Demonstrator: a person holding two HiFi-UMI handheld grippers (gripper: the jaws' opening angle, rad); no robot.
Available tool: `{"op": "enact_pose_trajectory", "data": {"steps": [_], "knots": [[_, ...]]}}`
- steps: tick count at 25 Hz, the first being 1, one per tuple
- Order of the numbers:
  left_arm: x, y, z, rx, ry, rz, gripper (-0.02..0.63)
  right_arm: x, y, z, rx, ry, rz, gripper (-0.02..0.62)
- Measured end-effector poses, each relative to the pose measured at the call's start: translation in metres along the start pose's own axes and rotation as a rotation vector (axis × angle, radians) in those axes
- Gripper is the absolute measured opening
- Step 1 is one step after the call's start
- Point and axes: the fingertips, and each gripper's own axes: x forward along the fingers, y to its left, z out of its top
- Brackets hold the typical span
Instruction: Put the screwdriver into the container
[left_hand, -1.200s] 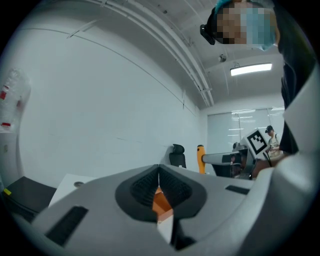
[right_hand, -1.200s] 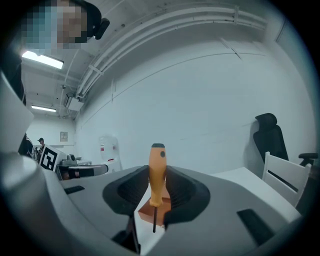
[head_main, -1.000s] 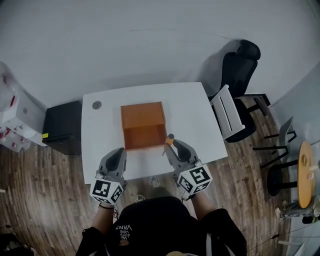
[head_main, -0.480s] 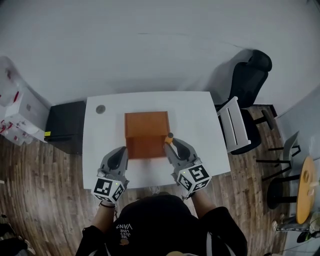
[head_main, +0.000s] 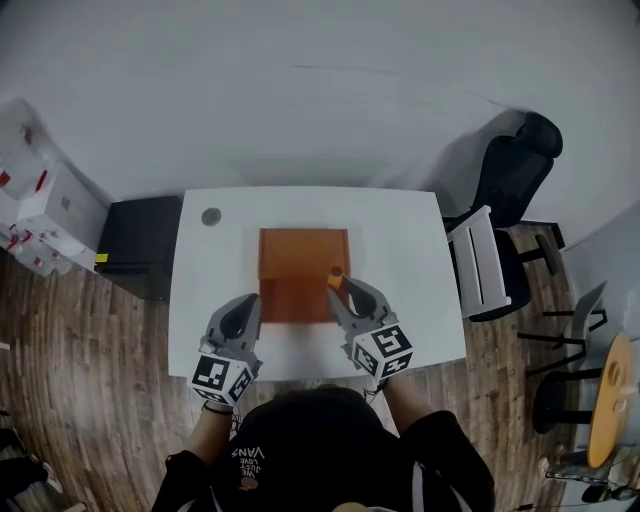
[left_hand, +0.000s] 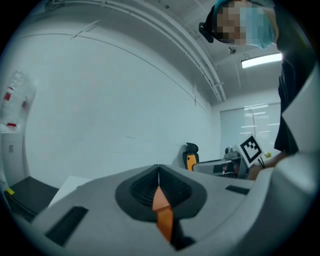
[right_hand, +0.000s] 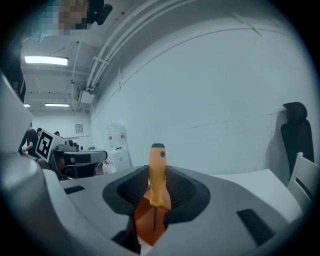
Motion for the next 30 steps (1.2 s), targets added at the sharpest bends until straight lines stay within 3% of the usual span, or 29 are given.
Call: {"op": "enact_pose_trajectory", "data": {"steps": [7,12,20,30], "knots": [[0.000,0.003,-0.005,-0.002,0.010,0.014,0.014,0.017,-0.005,-0.027,-0.045,0.094,0.022,0.115],[0.000,0.004,-0.011,-0.012,0.024,0.020,0.014,0.037,-0.006,-0.062,-0.171,0.263,0.046,0.115],[0.001,-0.001,-0.016,-0.011,0.041,0.011,0.014,0.065,0.004,-0.122,-0.365,0.498,0.157,0.115],[0.000,0.003,-0.020,-0.022,0.055,0.025,0.014,0.092,0.022,-0.145,-0.482,0.612,0.256,0.114]]}}
